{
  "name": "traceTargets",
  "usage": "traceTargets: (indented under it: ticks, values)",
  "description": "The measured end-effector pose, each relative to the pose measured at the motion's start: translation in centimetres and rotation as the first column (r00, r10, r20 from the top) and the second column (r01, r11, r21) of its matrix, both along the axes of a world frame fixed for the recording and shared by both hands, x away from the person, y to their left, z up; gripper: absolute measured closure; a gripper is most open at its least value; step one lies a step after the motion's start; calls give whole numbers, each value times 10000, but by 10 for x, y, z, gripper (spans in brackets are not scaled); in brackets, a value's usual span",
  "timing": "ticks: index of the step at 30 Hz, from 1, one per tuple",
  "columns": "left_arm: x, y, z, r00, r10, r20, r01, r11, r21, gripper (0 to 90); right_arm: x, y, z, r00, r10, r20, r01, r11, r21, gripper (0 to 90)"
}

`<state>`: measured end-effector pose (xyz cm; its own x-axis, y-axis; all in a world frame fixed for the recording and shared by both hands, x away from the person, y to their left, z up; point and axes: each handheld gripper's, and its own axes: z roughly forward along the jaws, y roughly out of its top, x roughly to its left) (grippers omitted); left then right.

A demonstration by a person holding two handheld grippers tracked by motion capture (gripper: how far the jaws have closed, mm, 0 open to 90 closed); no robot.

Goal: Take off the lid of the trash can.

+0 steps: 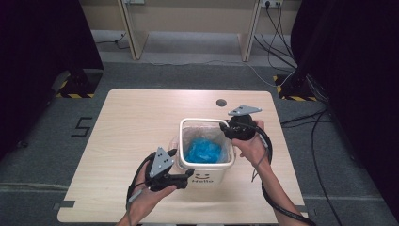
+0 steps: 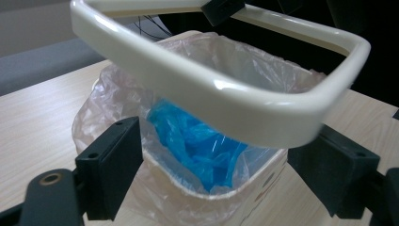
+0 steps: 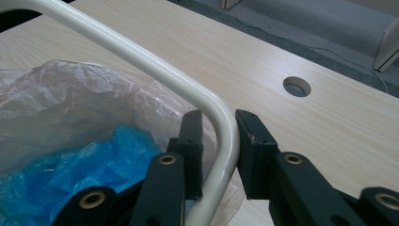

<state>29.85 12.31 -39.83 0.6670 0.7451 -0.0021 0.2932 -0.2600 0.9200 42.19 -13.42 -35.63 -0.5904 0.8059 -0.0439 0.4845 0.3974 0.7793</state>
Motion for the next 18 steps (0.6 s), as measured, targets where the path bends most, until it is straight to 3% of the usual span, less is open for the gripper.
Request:
traceTargets:
  ticks: [5, 18]
  values:
    - [1, -1, 2, 10000, 19, 28, -19, 10000, -4, 178, -1, -4, 4, 10000, -19, -11, 19, 10000, 12, 746]
    - [-2, 3, -1, 9999, -81, -61, 81, 10000, 41, 177, -5, -31, 3, 9996, -126, -251, 140, 9981, 598, 763]
